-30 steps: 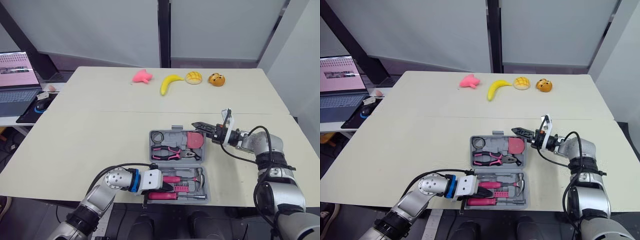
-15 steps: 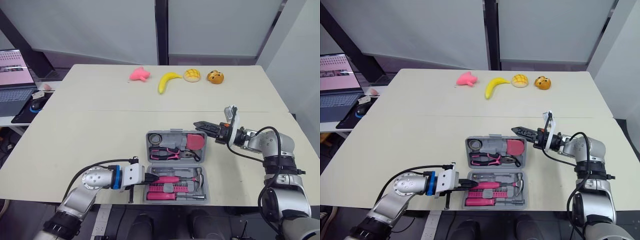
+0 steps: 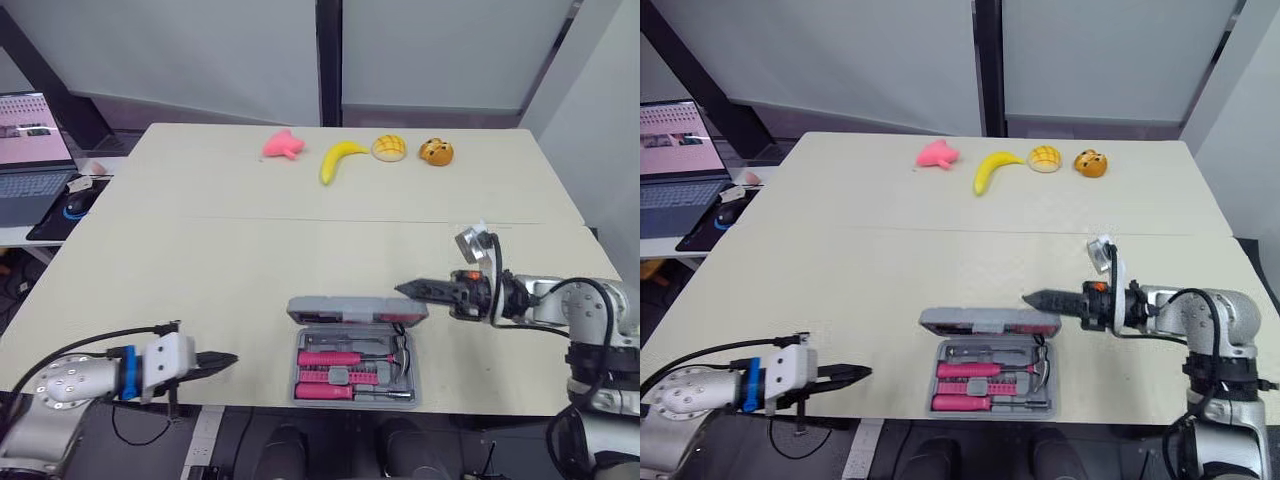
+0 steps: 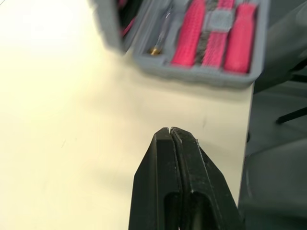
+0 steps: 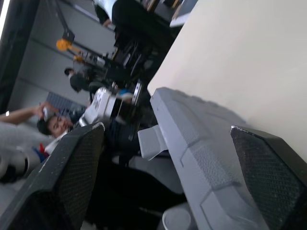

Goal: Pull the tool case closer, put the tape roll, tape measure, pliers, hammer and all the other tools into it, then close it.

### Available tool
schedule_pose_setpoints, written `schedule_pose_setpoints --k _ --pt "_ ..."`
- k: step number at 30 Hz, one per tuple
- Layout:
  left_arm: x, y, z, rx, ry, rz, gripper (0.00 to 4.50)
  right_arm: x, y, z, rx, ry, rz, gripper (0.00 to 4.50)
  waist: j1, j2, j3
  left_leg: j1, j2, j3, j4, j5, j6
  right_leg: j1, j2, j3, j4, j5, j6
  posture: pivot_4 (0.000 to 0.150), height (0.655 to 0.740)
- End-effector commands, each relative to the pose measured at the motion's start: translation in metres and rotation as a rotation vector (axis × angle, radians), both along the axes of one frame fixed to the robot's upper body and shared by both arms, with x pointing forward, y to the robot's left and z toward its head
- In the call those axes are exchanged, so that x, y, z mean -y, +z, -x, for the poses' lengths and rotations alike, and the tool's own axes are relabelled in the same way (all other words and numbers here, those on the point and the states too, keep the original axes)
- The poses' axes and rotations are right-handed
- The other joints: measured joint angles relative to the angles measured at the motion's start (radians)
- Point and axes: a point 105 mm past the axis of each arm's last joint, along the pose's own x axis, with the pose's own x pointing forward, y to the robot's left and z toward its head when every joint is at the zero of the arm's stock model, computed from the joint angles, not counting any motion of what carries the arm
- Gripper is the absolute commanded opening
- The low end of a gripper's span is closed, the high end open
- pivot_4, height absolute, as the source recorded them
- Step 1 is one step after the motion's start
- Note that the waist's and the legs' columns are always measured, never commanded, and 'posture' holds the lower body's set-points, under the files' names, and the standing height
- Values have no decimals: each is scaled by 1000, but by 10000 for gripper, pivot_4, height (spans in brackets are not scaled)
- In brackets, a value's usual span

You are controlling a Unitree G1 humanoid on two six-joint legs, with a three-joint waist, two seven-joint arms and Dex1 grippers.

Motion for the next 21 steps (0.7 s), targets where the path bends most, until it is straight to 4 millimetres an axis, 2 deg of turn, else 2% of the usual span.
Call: schedule_pose_setpoints --k 1,3,5,8,11,16,20,21 --pt "-19 14 -23 124 90 -16 0 0 11 32 54 115 25 44689 6 -3 2 -1 0 -1 0 0 0 -1 0 -1 0 0 0 1500 7400" --pt "-17 16 -33 166 104 -5 0 4 13 39 78 117 45 44689 8 -4 3 -2 0 0 1 0 0 -2 0 0 0 0 0 1500 7400" --pt "-13 18 -43 196 119 9 0 9 16 36 184 83 115 44689 9 -6 4 -2 0 1 1 0 0 -1 0 1 0 1 2 1500 7400" --pt "-11 27 -54 224 148 40 5896 22 7 9 485 -40 330 45000 5 -9 5 -2 0 2 2 0 0 -2 0 2 0 2 3 1500 7400" --pt "-11 33 -61 217 165 68 15001 41 -12 -8 750 -30 551 45000 3 -10 5 -2 0 1 1 0 0 -3 0 1 0 2 3 1500 7400" --pt "-7 38 -73 161 175 108 30388 79 -43 -35 994 13 787 45000 0 -12 6 -3 0 2 2 0 0 -4 0 2 0 2 3 1500 7400" --pt "-7 37 -83 131 188 120 43539 94 -51 -51 1060 -38 811 45000 -3 -12 6 -3 0 3 2 0 0 -5 0 3 1 2 2 1500 7400" --pt "-9 37 -86 137 194 114 44795 95 -51 -53 1063 -50 800 45000 -4 -12 6 -3 0 3 2 0 0 -5 0 3 2 3 1 1500 7400"
